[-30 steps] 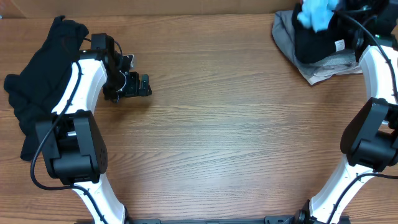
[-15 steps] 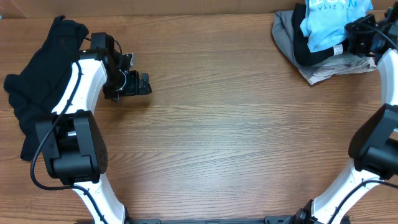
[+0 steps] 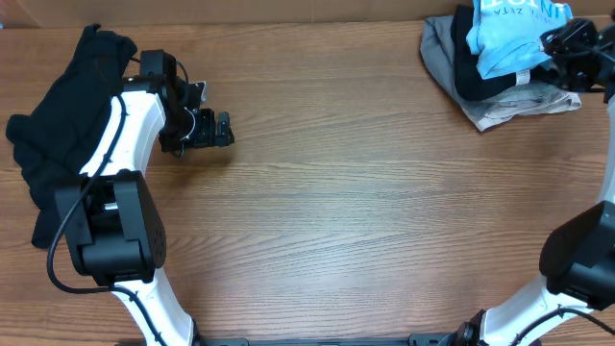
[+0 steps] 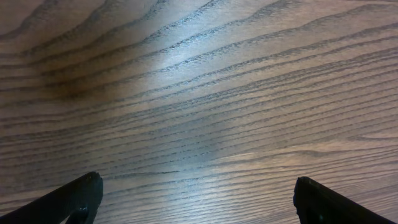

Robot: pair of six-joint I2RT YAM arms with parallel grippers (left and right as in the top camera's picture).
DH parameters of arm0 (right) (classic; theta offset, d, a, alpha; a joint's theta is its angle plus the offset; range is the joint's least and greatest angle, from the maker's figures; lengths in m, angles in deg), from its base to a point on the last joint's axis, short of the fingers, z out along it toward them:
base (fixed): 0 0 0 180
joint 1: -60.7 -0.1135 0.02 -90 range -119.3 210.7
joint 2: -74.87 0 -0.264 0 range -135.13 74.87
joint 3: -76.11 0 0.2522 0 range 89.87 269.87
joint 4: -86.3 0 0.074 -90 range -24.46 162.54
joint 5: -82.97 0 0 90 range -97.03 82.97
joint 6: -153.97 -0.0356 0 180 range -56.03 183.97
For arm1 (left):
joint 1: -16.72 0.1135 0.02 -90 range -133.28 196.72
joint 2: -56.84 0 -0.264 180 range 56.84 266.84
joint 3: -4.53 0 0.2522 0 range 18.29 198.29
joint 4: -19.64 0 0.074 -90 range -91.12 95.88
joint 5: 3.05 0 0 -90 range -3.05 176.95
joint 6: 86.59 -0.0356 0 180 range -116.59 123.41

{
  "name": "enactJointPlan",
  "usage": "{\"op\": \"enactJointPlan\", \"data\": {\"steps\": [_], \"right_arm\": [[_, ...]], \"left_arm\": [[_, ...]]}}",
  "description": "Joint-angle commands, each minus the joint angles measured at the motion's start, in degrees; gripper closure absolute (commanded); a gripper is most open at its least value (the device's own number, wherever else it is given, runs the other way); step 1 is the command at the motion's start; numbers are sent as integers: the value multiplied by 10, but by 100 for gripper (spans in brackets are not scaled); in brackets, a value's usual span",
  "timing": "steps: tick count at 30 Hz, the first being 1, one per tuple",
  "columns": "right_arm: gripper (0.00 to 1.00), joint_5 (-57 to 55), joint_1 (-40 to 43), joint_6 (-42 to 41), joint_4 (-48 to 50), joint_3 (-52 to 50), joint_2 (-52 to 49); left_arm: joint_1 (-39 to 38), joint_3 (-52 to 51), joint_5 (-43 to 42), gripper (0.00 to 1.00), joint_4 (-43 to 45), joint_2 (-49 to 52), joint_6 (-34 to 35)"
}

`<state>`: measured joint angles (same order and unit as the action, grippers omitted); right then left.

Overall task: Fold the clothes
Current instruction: 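Lower the blue shirt onto the stack and adjust it with the right gripper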

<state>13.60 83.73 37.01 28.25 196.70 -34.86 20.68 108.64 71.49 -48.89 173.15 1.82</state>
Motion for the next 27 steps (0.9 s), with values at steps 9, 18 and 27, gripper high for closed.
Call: {"op": "enactJointPlan", "data": {"steps": [9, 18, 27], "right_arm": [[8, -149, -74, 170, 294, 11, -25], [0, -195, -97, 200, 327, 11, -156], [0, -193, -101, 200, 231, 11, -240]], "left_arm": [[-3, -2, -7, 0, 15, 3, 5], [-3, -2, -7, 0, 15, 3, 5], [-3, -2, -7, 0, 15, 3, 5]]}}
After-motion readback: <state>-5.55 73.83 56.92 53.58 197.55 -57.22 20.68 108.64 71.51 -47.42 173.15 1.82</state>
